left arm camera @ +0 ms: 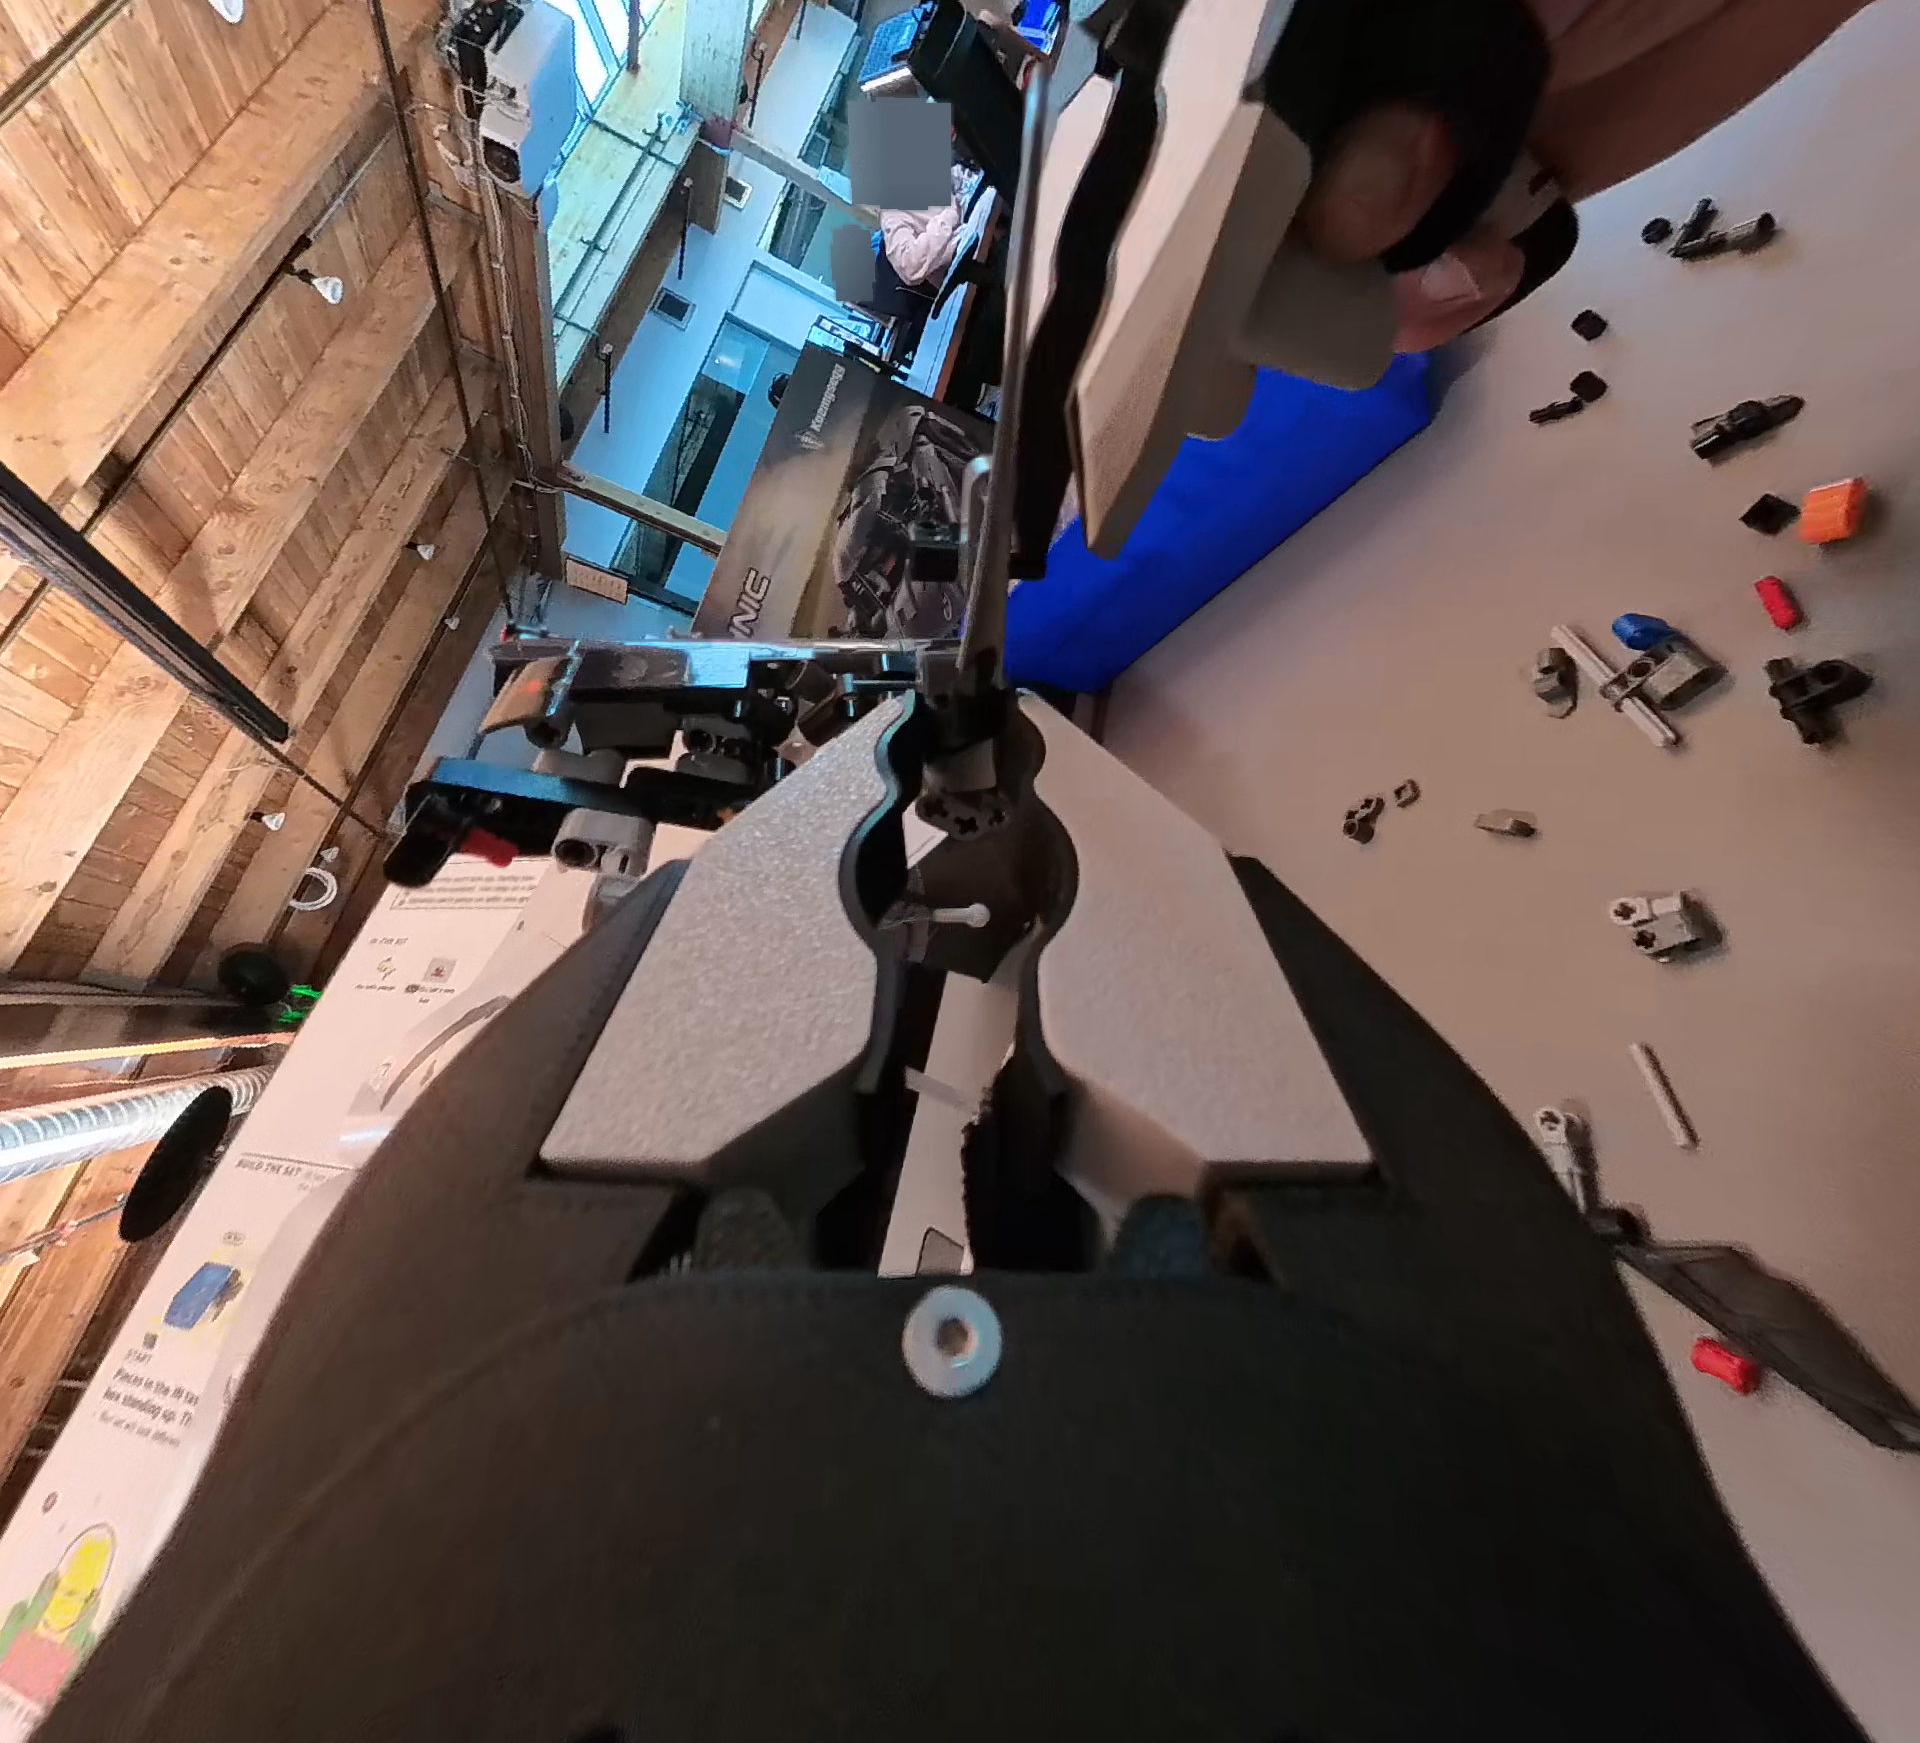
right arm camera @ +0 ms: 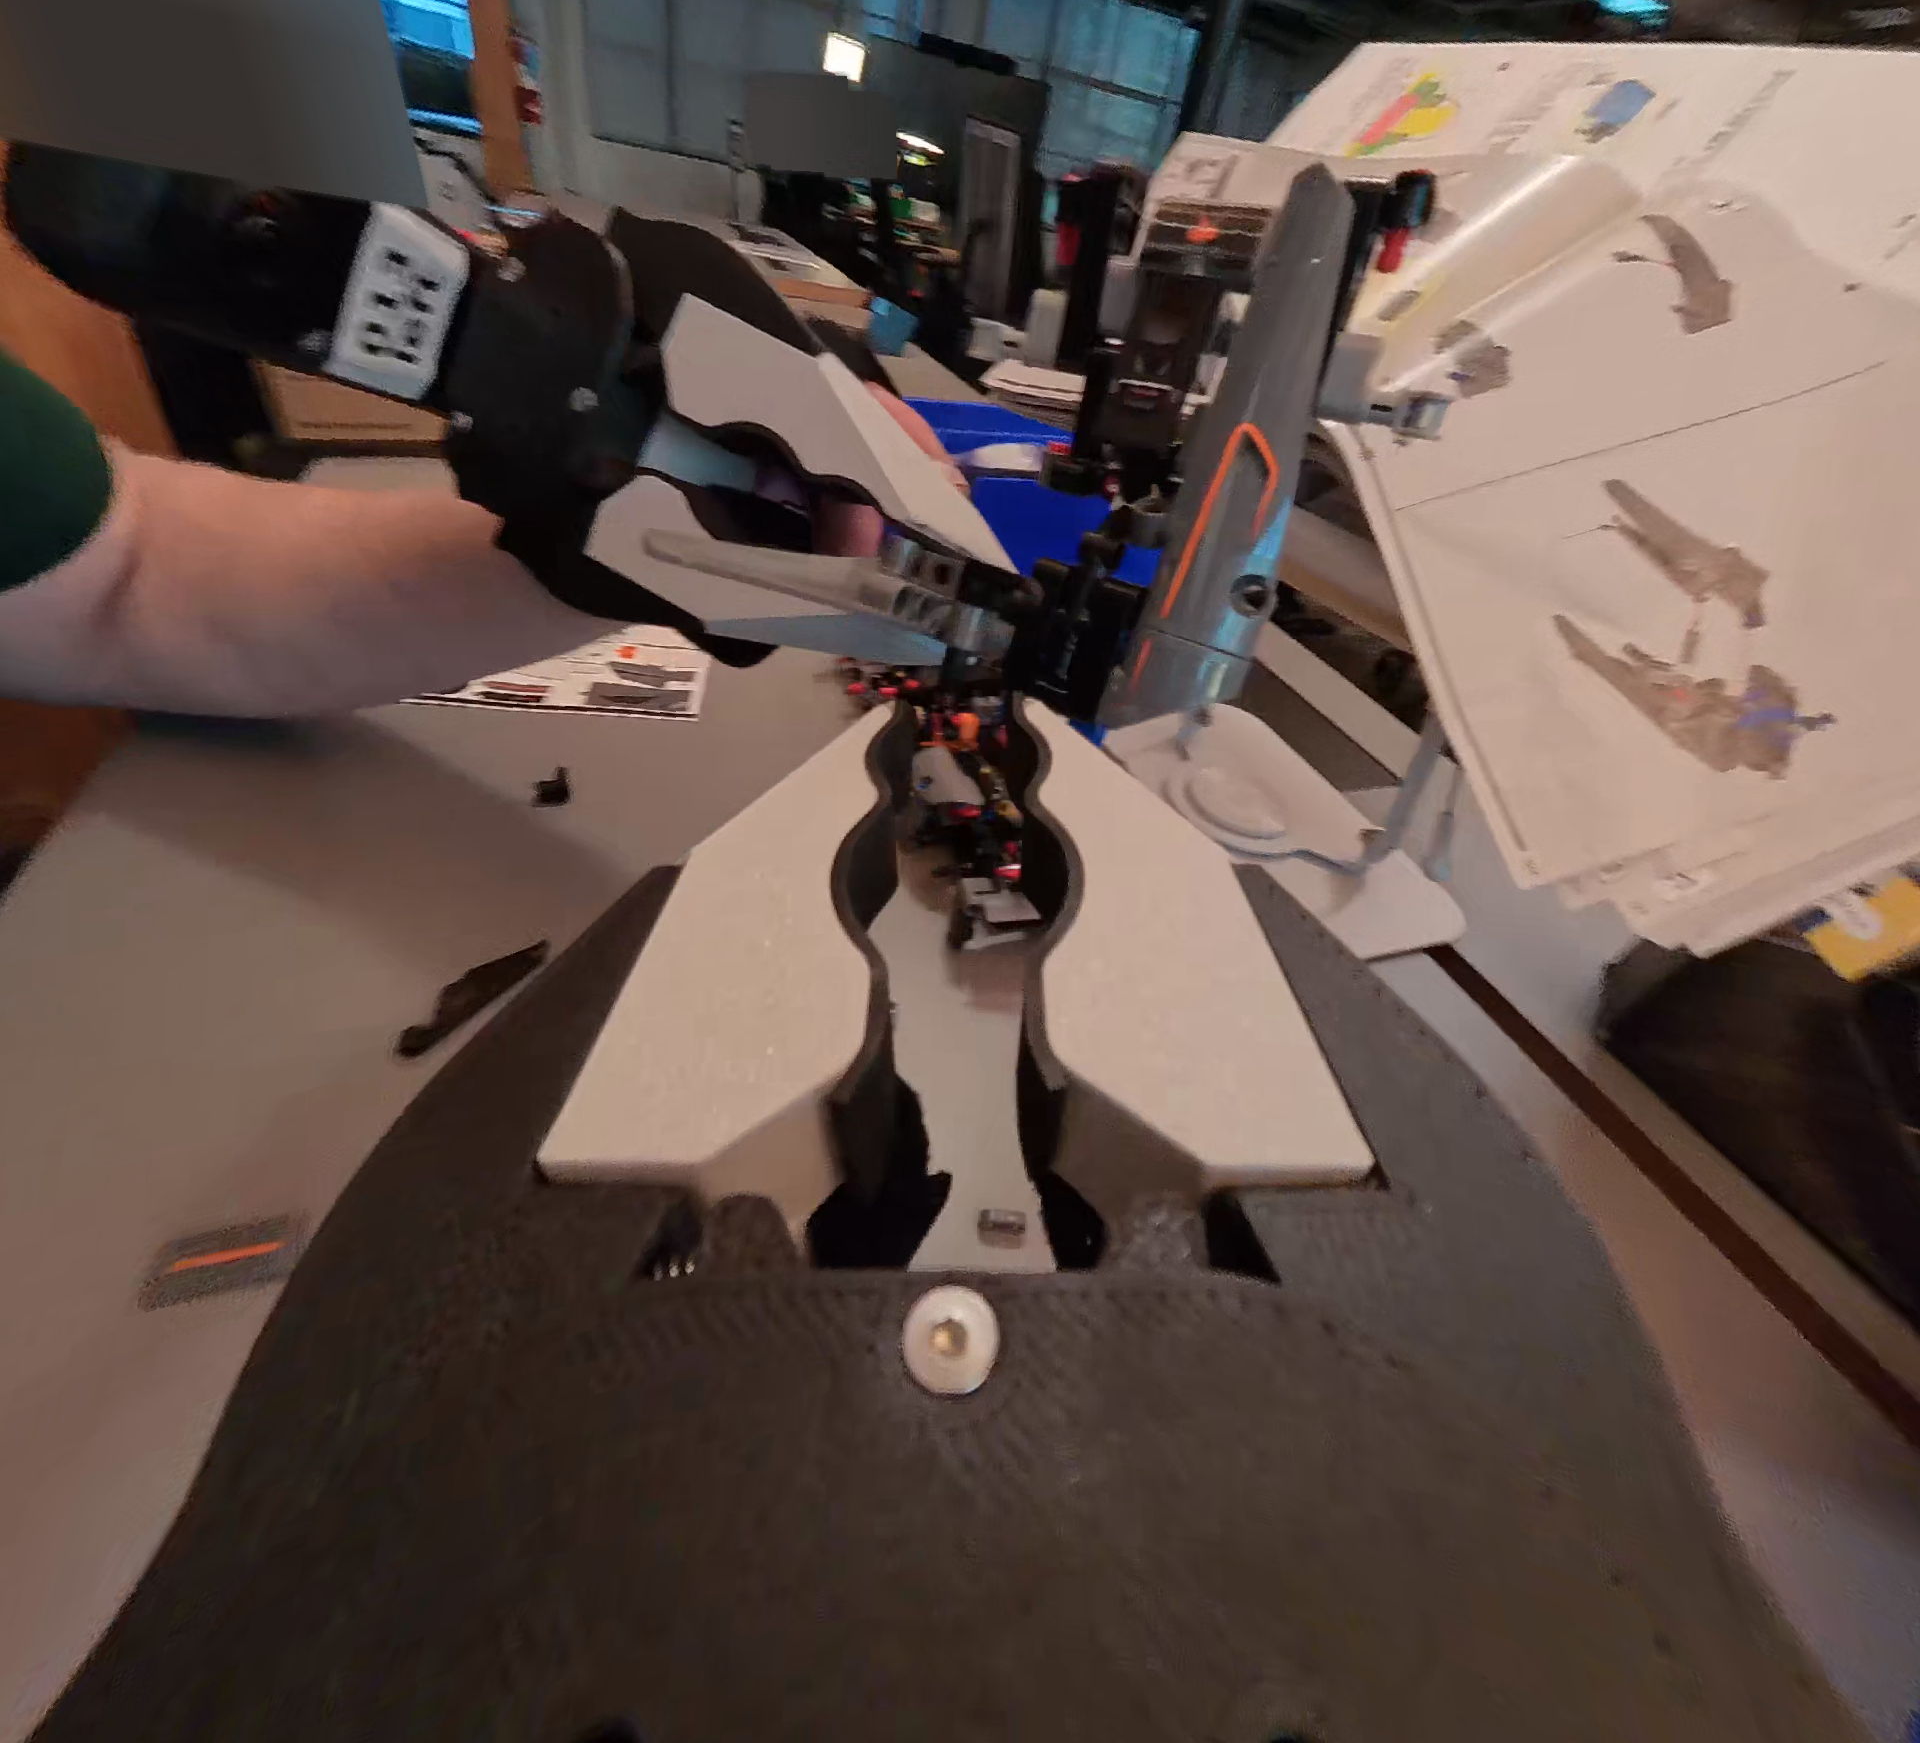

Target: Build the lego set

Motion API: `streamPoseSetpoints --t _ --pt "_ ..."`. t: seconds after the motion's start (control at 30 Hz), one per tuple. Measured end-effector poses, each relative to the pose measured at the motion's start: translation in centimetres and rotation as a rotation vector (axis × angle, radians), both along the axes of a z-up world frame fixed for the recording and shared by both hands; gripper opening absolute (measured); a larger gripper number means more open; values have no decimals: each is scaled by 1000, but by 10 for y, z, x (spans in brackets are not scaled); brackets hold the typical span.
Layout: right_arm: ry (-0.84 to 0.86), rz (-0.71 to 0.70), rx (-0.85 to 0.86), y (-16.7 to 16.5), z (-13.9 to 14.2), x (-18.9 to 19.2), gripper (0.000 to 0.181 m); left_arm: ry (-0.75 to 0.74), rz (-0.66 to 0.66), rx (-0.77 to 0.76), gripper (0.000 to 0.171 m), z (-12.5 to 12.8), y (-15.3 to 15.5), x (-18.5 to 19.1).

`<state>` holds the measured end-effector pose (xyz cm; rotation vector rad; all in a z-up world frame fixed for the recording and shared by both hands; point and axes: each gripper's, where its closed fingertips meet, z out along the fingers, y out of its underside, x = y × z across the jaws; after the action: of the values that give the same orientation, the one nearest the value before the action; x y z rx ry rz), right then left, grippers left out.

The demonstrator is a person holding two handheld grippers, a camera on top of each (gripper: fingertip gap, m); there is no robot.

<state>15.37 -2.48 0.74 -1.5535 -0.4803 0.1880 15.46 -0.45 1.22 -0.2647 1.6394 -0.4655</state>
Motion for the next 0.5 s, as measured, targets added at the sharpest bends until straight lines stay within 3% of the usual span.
streamPoseSetpoints --t 0.13,0.33,0.5 --pt "-24 -78 12 7 1 3 13 -2 7 6 12 0 0 1" --pt "-8 -52 13 6 3 -1 7 -4 7 15 12 0 0 1" --pt "27 -1 -7 1 3 -2 19 2 3 24 12 -1 -1 1"
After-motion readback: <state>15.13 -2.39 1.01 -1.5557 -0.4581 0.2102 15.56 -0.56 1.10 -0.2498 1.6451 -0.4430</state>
